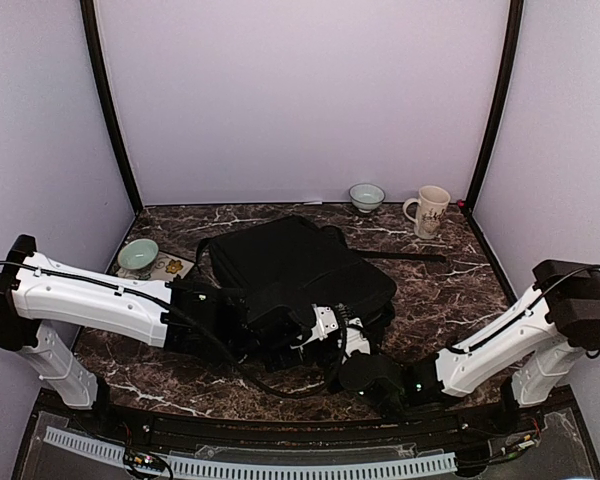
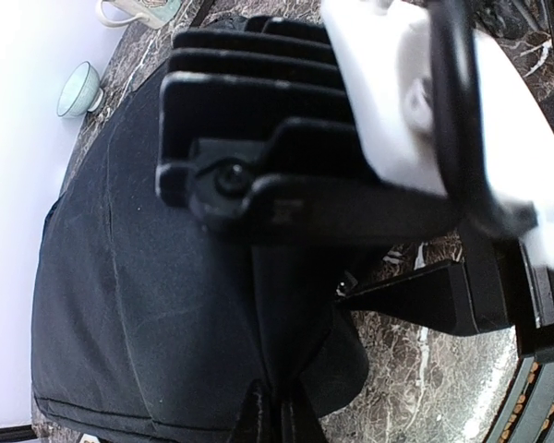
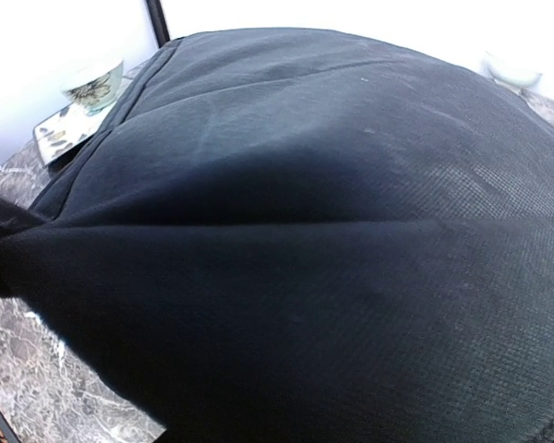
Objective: Pack the student bag
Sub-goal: Pick up the largest pocket of the bag from the student bag.
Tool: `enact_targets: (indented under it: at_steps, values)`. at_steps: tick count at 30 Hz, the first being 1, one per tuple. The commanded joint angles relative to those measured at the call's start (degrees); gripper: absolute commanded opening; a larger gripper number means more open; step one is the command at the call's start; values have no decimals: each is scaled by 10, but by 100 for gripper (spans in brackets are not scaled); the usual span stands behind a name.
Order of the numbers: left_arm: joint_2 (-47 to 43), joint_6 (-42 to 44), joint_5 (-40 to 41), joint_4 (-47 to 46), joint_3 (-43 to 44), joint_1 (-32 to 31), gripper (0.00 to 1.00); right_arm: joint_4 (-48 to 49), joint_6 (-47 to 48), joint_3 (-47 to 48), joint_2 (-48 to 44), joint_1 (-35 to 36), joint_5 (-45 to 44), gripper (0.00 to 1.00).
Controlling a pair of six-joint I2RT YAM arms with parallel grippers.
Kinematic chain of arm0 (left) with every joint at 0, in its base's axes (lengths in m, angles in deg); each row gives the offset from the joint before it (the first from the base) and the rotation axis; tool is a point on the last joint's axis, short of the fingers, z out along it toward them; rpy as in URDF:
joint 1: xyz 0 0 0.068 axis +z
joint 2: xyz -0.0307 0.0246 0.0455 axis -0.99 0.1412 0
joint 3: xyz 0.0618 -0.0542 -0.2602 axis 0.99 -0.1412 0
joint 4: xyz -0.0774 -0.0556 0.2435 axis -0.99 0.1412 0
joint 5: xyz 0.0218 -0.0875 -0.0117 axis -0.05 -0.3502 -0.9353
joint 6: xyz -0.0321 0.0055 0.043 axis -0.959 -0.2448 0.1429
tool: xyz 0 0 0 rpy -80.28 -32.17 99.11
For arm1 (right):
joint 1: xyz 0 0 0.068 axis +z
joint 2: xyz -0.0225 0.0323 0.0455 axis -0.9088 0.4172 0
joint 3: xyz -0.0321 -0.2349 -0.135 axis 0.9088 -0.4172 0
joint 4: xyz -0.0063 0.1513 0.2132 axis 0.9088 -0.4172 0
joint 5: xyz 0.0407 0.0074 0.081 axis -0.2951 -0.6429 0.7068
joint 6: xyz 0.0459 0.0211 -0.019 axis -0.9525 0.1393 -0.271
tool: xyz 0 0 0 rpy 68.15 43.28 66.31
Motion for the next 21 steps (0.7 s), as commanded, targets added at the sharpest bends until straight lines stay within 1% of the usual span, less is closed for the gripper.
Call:
enact_targets:
  at_steps: [1,5,9,13,16,18,21]
  values:
    - [-41,-7,-21,-47,5,-8,0,67,39,-6,11,-5,22,31]
    - [-40,-7,-20,-47,6,-8,0,90,61,-15,5,-5,30,28]
    - [-38,-8,-20,-46,5,-8,0,126,95,-32,-7,-5,48,22]
    - [-37,-9,-19,-46,4,-8,0,141,113,-43,-16,-5,53,16]
    - [-38,-10,-19,-46,2,-8,0,144,126,-47,-22,-5,55,8]
    - [-38,-10,-19,-47,1,-8,0,146,134,-49,-25,-5,61,0]
    - [-39,-12,-15,-45,1,-8,0,147,139,-51,-25,-4,65,0]
